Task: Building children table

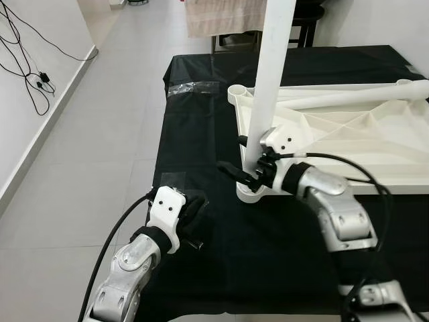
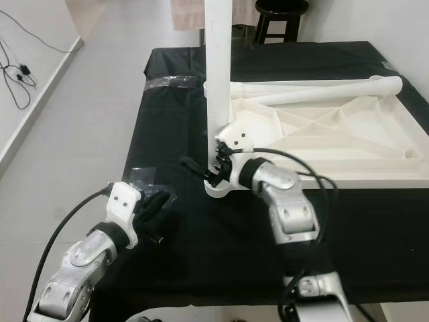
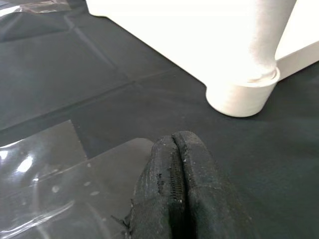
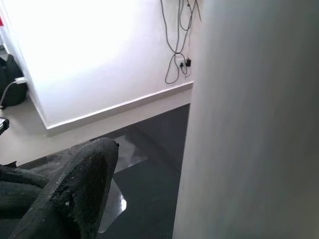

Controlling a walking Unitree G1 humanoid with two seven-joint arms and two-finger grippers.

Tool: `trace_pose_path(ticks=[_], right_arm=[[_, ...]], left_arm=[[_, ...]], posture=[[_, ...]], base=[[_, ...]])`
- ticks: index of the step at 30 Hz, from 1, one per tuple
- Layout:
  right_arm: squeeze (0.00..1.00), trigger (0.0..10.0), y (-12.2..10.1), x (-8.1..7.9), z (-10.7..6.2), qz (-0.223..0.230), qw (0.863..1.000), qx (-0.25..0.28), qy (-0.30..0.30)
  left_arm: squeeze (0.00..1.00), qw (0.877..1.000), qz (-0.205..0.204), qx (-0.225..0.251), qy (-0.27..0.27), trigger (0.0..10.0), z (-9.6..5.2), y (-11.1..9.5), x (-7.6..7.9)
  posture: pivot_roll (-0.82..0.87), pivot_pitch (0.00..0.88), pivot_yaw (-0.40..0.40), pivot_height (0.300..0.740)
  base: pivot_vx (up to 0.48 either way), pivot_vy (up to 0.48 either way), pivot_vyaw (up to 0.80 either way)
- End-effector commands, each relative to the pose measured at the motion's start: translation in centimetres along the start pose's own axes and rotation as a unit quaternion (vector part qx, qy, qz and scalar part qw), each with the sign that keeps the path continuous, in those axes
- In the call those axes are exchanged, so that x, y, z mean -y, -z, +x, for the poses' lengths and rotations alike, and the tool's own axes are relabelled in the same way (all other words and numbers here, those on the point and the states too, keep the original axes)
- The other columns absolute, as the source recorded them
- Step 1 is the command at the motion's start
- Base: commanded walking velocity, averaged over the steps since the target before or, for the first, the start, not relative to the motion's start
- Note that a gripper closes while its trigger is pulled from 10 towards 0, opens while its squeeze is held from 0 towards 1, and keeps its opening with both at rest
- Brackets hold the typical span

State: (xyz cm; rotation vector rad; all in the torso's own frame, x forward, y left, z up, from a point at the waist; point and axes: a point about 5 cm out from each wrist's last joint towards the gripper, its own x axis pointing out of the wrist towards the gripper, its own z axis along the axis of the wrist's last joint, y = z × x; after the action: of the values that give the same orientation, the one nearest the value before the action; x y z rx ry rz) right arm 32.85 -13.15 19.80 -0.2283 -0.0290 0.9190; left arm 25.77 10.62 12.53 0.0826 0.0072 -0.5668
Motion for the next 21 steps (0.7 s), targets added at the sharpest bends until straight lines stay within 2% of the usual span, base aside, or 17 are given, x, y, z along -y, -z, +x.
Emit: trace_pose_path(ticks=[1,2,3,4,10,15,21], right_arm=[[0.0,10.0,0.6,-0.8,0.7,0.003,0.999,-0.011,-0.034],[0.0,7.7,1.0,-0.6,1.0,0.005,0.999,-0.021,-0.048],[0.0,0.7,1.4,-0.5,1.2,0.006,0.998,-0.028,-0.056],[0.0,0.0,1.6,-0.3,1.5,0.011,0.998,-0.031,-0.06],[0.0,0.0,1.7,0.3,2.0,0.041,0.996,-0.029,-0.077],[0.0,0.0,2.1,0.6,1.8,0.04,0.996,-0.029,-0.078],[0.0,0.0,3.2,0.4,0.9,0.032,0.998,-0.045,-0.026]], left_arm=[[0.0,1.0,-0.002,-0.005,0.003,10.0,-0.1,0.3,0.0],[0.0,1.0,-0.002,-0.004,0.003,10.0,-0.1,0.2,0.1],[0.0,1.0,-0.003,-0.004,0.003,10.0,0.0,0.2,0.1],[0.0,1.0,-0.003,-0.003,0.004,10.0,0.0,0.2,0.2],[0.0,1.0,-0.007,-0.002,0.008,10.0,0.0,0.1,0.3],[0.0,1.0,-0.01,-0.002,0.011,10.0,-0.1,0.1,0.4],[0.0,1.0,-0.012,-0.003,0.015,10.0,-0.2,0.1,0.4]], posture=[[0.05,0.107,0.007,0.74],[0.05,0.107,0.007,0.74],[0.05,0.106,0.007,0.74],[0.05,0.106,0.007,0.74],[0.03,0.116,0.011,0.74],[0.02,0.119,0.011,0.74],[0.01,0.121,0.016,0.74]], base=[[0.0,0.0,0.0],[0.0,0.0,0.0],[0.0,0.0,0.0],[0.0,0.0,0.0],[0.0,0.0,0.0],[0.0,0.0,0.0],[0.0,0.0,0.0]])
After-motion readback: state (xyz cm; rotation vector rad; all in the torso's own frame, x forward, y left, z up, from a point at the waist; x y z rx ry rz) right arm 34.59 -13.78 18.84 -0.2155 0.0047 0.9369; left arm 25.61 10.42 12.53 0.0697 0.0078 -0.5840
